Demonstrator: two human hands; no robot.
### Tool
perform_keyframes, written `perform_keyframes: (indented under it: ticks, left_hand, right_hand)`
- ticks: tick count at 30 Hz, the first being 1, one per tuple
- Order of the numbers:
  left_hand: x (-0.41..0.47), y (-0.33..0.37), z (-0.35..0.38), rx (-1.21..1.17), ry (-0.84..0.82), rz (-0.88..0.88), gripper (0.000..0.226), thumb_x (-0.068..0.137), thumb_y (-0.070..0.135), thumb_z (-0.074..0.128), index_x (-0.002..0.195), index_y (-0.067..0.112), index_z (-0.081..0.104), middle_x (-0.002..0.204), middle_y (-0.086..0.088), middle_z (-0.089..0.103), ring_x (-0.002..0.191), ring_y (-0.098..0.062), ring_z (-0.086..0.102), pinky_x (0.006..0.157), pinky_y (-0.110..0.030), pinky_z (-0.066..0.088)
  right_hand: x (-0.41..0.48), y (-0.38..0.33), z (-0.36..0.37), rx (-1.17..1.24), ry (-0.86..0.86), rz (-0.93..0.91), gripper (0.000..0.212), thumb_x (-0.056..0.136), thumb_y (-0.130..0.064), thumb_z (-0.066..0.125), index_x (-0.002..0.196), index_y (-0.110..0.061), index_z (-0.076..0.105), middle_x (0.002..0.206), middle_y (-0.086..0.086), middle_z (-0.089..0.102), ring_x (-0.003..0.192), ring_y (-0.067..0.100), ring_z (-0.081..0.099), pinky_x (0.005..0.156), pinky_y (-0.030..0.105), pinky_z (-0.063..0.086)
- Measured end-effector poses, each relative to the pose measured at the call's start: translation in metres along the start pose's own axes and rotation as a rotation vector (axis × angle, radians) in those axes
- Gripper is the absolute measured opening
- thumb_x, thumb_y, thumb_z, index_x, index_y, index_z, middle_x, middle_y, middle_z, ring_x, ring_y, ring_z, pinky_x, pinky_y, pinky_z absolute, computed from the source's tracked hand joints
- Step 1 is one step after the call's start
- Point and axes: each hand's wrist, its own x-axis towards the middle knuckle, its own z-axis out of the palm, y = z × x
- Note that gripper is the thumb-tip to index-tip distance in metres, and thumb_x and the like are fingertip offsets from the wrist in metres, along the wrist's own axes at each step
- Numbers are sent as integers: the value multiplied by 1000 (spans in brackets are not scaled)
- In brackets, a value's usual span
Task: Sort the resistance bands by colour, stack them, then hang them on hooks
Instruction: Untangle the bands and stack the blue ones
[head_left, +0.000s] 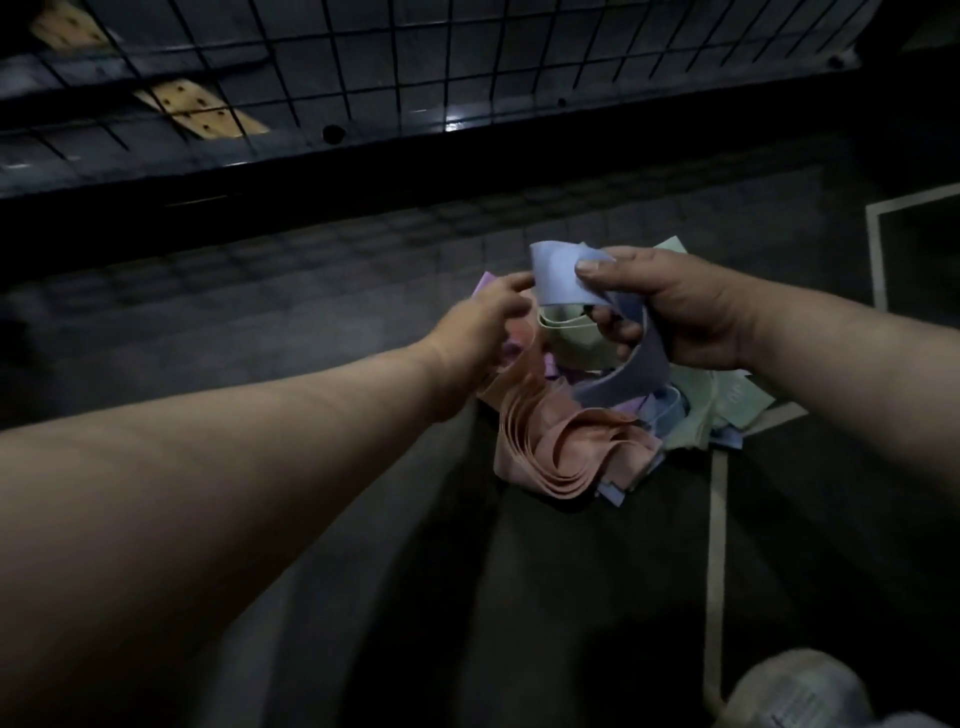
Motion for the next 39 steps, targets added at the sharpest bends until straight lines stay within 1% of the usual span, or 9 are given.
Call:
perform_keyframes:
  ticks: [4,8,11,15,18,21,28,32,39]
  left_hand:
    - [-7,16,-11,-350,-167,-160,57,100,55,32,149,25,36,118,-15,65,80,-25,64,63,-30,49]
    - [-12,32,-30,-450,-127,-157,28,98,19,50,123,12,61,100,-9,67,73,-18,65,63,-25,54]
    - [-8,41,-57,-356,-13,-2,24,94,-2,50,110,10,65,85,-7,65,63,-11,64,54,-20,52]
    - [-13,37,-92,-175,76,51,17,90,-3,60,95,10,69,73,-3,69,65,-12,66,61,-23,55]
    - [-19,32,-109,-203,118,67,15,89,-1,64,99,9,68,78,-4,69,67,-10,65,61,-19,55]
    - [-26,32,-126,-251,144,85,18,87,-2,65,103,7,68,79,-4,70,68,-10,68,63,-19,56]
    - [-36,27,-162,-202,201,106,46,76,-22,65,113,6,65,89,-8,70,77,-16,69,73,-23,58]
    - [-41,14,-180,-203,289,90,34,77,-19,65,105,-1,68,94,-13,72,79,-19,71,74,-25,59]
    - [-60,-6,-202,-238,418,5,15,90,0,63,104,0,67,93,-12,72,85,-21,70,68,-23,58]
  right_hand:
    - [-1,-9,7,-49,-117,37,16,99,-7,45,100,-6,61,66,6,67,49,11,63,46,23,54]
    - [5,-7,7,-66,-191,124,32,94,-9,51,124,-4,62,99,25,66,79,30,66,71,42,61]
    - [9,-2,10,-12,-212,194,31,95,1,45,122,0,60,95,23,66,75,27,66,65,34,59]
    - [14,0,10,-107,-166,238,37,91,6,41,120,-2,61,94,17,69,80,24,69,70,34,58]
    - [21,-1,13,-287,-110,256,44,81,8,44,115,-7,68,94,18,63,81,28,61,74,37,52]
    - [27,-3,13,-389,-36,273,44,80,11,40,111,-5,67,87,22,66,70,29,65,64,36,54]
    - [33,-5,7,-310,106,270,20,88,9,49,95,0,66,87,26,68,68,29,71,54,33,59]
    - [35,-3,-1,-367,216,280,21,89,5,57,104,-6,67,95,20,68,79,28,72,64,40,62]
    - [46,9,22,-290,234,122,20,89,4,61,105,-5,67,89,10,71,69,14,71,60,22,60]
